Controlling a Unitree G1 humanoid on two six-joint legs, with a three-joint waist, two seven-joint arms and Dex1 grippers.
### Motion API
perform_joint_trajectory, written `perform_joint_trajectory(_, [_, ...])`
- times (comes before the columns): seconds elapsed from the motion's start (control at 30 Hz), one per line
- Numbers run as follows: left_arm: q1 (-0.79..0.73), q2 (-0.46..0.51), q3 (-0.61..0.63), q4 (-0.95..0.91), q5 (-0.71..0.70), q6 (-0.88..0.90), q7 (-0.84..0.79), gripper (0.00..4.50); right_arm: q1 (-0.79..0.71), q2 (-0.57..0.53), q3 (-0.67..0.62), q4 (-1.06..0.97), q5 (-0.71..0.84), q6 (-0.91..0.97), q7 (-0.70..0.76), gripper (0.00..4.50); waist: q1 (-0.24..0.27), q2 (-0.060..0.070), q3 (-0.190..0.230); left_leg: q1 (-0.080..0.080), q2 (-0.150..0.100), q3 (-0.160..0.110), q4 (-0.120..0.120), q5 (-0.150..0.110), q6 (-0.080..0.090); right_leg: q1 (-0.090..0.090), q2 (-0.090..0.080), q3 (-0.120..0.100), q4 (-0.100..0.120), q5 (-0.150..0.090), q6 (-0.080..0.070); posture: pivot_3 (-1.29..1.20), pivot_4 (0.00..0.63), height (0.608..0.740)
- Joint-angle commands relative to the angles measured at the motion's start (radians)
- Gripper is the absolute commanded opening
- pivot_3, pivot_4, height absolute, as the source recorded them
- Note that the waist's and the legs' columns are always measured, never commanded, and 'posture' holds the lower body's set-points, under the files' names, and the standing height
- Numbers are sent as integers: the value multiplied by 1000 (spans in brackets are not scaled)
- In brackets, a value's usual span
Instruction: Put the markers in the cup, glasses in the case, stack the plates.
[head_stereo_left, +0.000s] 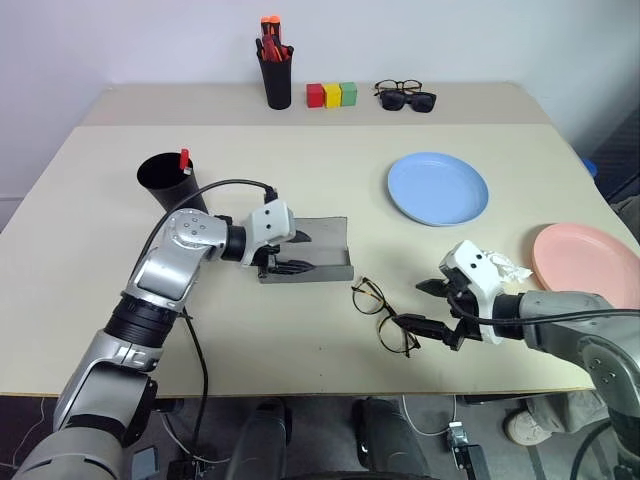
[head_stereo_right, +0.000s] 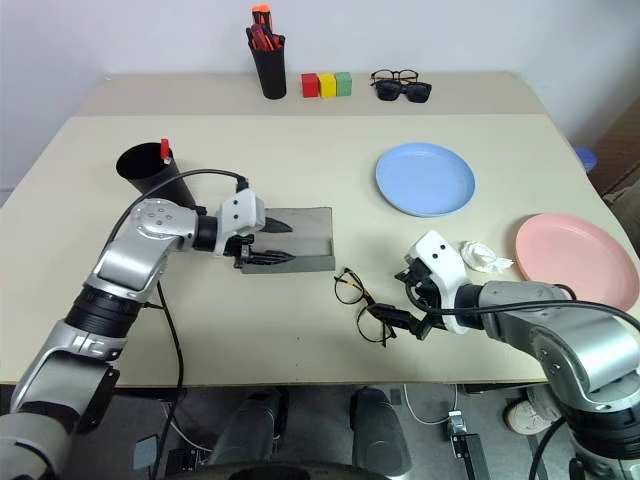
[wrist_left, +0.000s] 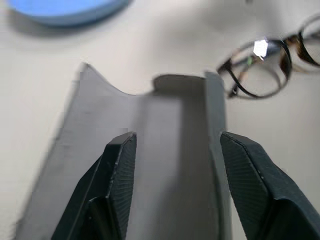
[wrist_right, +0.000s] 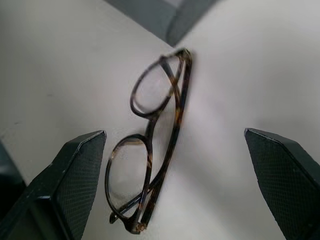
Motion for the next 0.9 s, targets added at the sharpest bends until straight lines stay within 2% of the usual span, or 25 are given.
perform_joint_trajectory(0.03, [69,30,83,-98,-56,39,44,2787,-31,34,12,-18,17,39,-48,4500,3,0,0,0,0,0,0,0,0,0,0,0,0,0,0,0,150,740])
perform_joint_trajectory(0.17, [181,47,179,-208,-143,144,96,2787,-66,94,37,30,6,69,-102,4500,5,0,0,0,0,0,0,0,0,0,0,0,0,0,0,0,150,740])
perform_joint_trajectory(0.27, [257,68,205,-276,-156,184,138,2851,-70,92,58,34,4,85,-111,3695,8,0,0,0,0,0,0,0,0,0,-1,0,-1,0,0,0,150,740])
perform_joint_trajectory(0.5, [336,69,256,-329,-192,231,232,2851,-88,64,59,37,6,97,-106,109,9,0,0,0,-1,0,0,0,0,1,-1,0,-1,0,0,0,150,740])
perform_joint_trajectory(0.6, [354,74,281,-339,-208,241,260,2851,-109,4,67,20,-17,68,-90,43,7,0,0,0,-1,0,0,0,0,1,-1,0,-1,0,0,0,150,740])
perform_joint_trajectory(0.73, [397,74,350,-350,-229,247,322,2851,-154,-174,115,-52,-81,-110,38,43,6,0,0,0,-1,1,0,0,0,0,-1,0,-1,0,0,0,150,740])
perform_joint_trajectory(0.77, [411,74,376,-345,-234,251,340,2851,-214,-187,136,-62,-96,-196,98,43,3,0,0,0,0,1,0,0,0,0,-1,0,-1,0,0,0,150,740])
perform_joint_trajectory(0.83, [430,72,413,-333,-240,249,367,2851,-324,-176,196,-39,-139,-318,164,43,-8,1,1,1,1,2,0,0,0,0,-1,0,-2,0,0,0,150,740])
perform_joint_trajectory(0.9, [444,66,445,-317,-247,253,396,2851,-476,-89,317,82,-240,-394,155,43,-24,0,0,1,1,1,0,0,0,0,0,0,-1,0,-1,0,150,740])
